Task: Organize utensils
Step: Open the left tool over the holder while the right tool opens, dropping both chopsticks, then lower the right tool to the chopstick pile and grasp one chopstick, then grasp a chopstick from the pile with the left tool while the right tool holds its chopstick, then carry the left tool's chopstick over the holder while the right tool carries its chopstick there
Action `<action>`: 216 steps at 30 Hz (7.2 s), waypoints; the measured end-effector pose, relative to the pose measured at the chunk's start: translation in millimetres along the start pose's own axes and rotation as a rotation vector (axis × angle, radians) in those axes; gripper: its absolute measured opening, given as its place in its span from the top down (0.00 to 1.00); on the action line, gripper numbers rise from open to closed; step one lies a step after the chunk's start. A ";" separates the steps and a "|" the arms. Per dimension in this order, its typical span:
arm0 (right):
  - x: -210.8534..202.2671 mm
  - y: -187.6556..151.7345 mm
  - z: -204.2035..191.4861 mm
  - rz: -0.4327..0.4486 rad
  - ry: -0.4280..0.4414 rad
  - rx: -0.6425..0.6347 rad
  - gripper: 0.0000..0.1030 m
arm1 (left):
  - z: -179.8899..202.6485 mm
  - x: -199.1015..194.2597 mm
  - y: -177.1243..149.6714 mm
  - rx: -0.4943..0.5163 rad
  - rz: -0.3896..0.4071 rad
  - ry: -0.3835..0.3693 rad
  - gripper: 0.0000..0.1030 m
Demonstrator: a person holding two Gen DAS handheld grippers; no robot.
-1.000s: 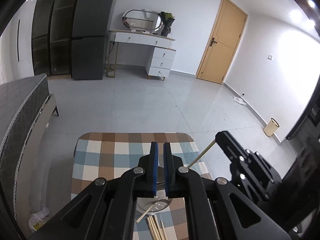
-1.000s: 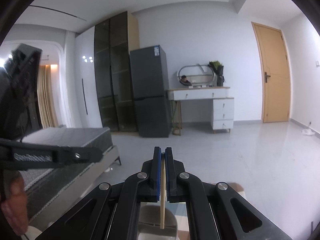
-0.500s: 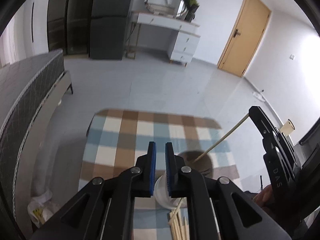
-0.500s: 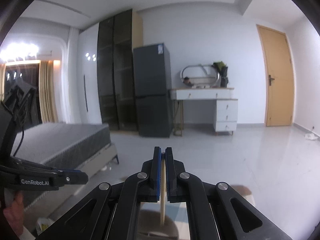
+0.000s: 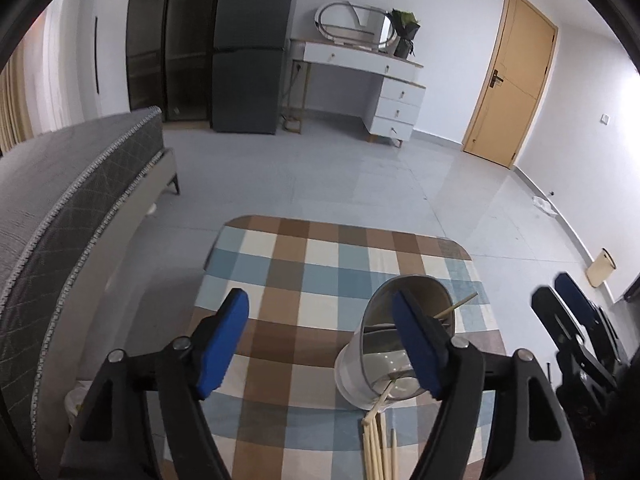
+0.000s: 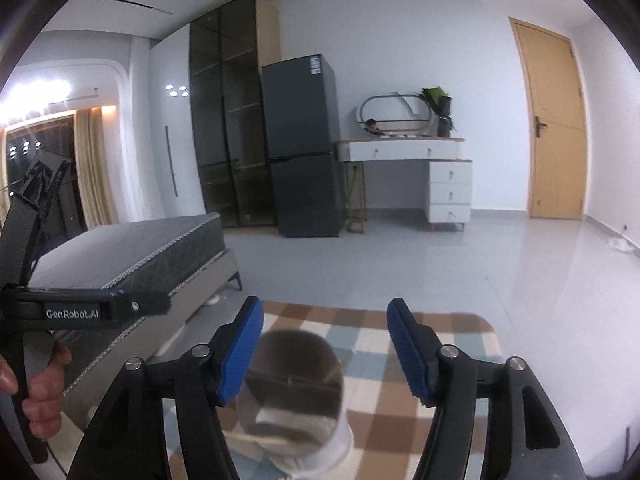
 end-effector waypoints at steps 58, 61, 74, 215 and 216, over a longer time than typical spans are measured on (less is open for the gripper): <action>1.2 -188.1 11.2 -0.571 -0.103 0.345 0.38 | -14.5 44.6 -125.8 -0.052 -0.127 0.094 0.24; 15.5 -202.2 10.7 -0.642 -0.093 0.348 0.48 | -15.0 51.8 -128.8 -0.050 -0.170 0.105 0.24; 60.3 -235.7 5.7 -0.781 -0.085 0.300 0.72 | -27.4 72.1 -134.4 -0.082 -0.262 0.140 0.24; -61.4 80.8 -15.6 0.115 -0.068 0.027 0.98 | 32.7 -89.1 51.2 -0.006 0.115 -0.270 0.99; -59.5 88.3 -16.7 0.128 -0.062 0.025 0.98 | 31.3 -88.3 56.8 -0.006 0.127 -0.264 0.99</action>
Point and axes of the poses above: each gripper's, at about its wrist camera, not at the fingertips, and x roughly the way its jaws point, z to its right, y to its top, the point moved 7 cm from there along x, roughly the way its jaws point, and after that the axes turned 15 degrees about y, right-handed, at the moved point
